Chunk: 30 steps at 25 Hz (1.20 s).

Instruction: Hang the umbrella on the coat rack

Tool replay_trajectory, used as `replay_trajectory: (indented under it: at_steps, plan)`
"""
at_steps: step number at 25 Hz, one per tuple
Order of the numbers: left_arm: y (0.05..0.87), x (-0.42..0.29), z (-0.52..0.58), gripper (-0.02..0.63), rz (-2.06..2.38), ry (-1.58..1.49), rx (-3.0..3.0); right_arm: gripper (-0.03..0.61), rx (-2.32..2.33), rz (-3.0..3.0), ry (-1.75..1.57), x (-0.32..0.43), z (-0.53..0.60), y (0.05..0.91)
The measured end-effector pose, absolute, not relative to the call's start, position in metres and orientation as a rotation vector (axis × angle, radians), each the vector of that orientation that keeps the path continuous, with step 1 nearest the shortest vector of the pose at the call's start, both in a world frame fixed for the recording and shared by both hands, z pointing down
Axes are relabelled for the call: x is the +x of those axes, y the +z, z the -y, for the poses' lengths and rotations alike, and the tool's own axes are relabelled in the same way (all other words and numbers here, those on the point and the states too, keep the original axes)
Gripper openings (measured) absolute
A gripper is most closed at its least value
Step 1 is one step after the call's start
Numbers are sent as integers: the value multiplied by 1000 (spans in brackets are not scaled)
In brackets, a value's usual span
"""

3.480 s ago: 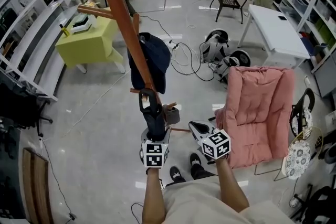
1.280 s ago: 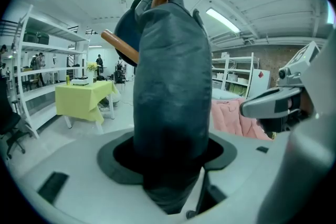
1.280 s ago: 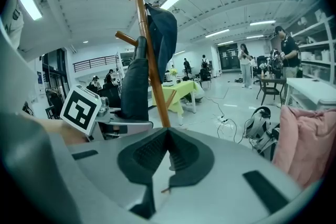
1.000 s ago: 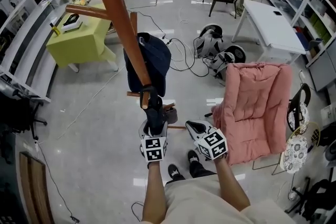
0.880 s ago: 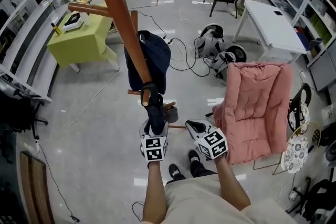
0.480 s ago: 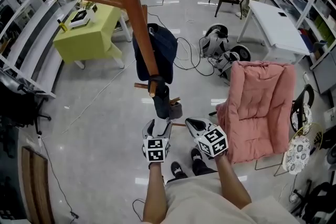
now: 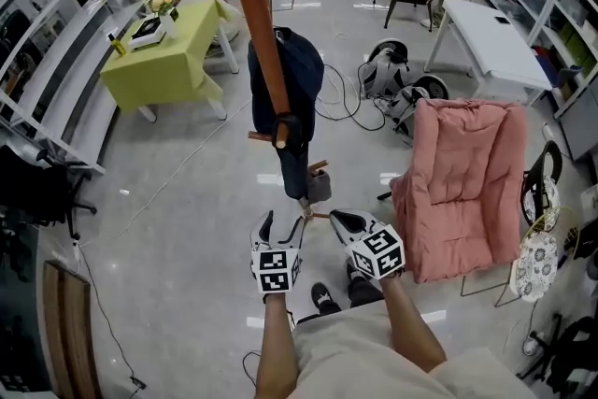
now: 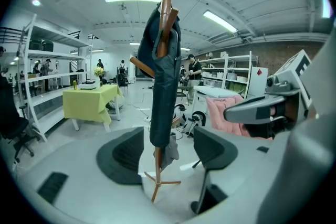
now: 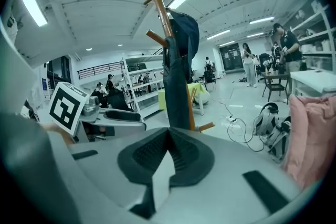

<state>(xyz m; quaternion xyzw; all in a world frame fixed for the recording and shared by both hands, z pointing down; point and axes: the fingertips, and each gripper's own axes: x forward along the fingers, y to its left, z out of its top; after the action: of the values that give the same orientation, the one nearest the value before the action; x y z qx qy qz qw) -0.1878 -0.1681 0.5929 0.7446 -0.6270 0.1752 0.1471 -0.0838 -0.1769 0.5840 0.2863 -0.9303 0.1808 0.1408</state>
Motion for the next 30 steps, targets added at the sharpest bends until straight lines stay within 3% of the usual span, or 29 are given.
replay_trajectory:
  at_steps: [17,30]
  plan:
    - [577,-193,132,298,1806,412,2214,5,1035,2702,524,-74,161,582]
    - [582,-190,138,140,1812,425,2209,5,1030,2682,547,-60,159,588]
